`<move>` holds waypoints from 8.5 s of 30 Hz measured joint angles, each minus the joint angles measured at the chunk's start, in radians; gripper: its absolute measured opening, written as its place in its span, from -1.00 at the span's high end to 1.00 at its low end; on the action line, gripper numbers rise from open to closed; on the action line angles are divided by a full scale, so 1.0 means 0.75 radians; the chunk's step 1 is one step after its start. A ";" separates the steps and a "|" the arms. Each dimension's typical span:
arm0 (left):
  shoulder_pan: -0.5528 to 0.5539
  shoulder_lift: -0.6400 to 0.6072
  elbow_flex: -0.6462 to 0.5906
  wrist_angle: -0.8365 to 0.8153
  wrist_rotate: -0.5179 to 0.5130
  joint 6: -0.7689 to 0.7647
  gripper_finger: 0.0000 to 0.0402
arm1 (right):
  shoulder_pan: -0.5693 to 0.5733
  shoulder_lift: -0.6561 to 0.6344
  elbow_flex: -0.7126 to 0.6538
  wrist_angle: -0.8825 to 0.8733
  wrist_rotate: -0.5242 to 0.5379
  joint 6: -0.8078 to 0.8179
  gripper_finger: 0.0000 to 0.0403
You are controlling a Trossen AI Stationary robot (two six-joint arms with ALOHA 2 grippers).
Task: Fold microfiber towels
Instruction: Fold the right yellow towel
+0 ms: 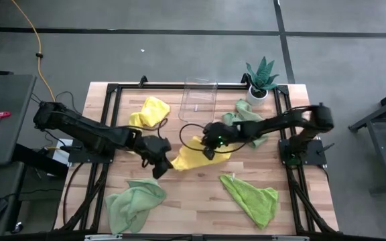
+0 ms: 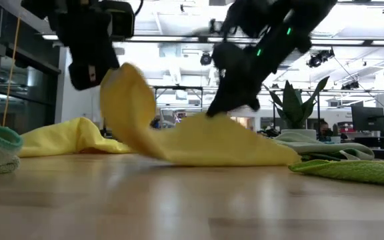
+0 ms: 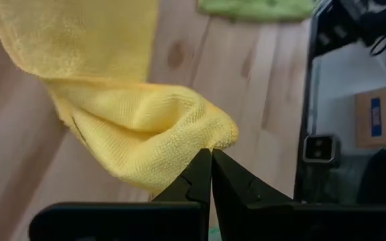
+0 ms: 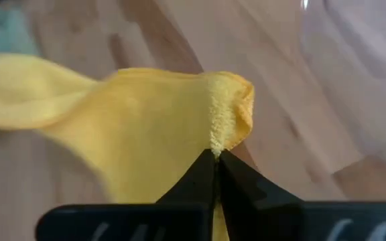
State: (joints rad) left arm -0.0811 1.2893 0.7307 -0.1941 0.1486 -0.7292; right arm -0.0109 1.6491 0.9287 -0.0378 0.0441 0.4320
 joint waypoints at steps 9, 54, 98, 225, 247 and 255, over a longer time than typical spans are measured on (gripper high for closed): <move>0.143 -0.210 -0.001 0.003 0.005 0.035 1.00 | -0.003 -0.421 0.001 -0.185 -0.077 -0.194 0.99; 0.438 -0.752 0.001 -0.137 -0.174 0.106 1.00 | -0.038 -0.827 0.002 -0.121 0.067 0.179 1.00; 0.444 -0.702 0.158 -0.470 -0.101 0.734 1.00 | 0.006 -0.630 0.191 -0.499 0.130 -0.243 1.00; -0.007 0.136 -0.151 0.277 -0.239 0.311 1.00 | 0.425 -0.261 -0.331 -0.013 0.251 0.478 1.00; 0.296 0.156 -0.150 0.213 -0.586 0.333 1.00 | 0.191 -0.323 -0.332 -0.345 0.528 0.715 1.00; 0.301 0.317 -0.149 0.317 -0.602 0.334 0.98 | 0.162 -0.250 -0.332 -0.345 0.494 0.767 1.00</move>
State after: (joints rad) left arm 0.1444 1.5274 0.6193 0.0433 -0.3031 -0.4786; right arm 0.1104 1.4619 0.6796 -0.2962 0.4149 1.0075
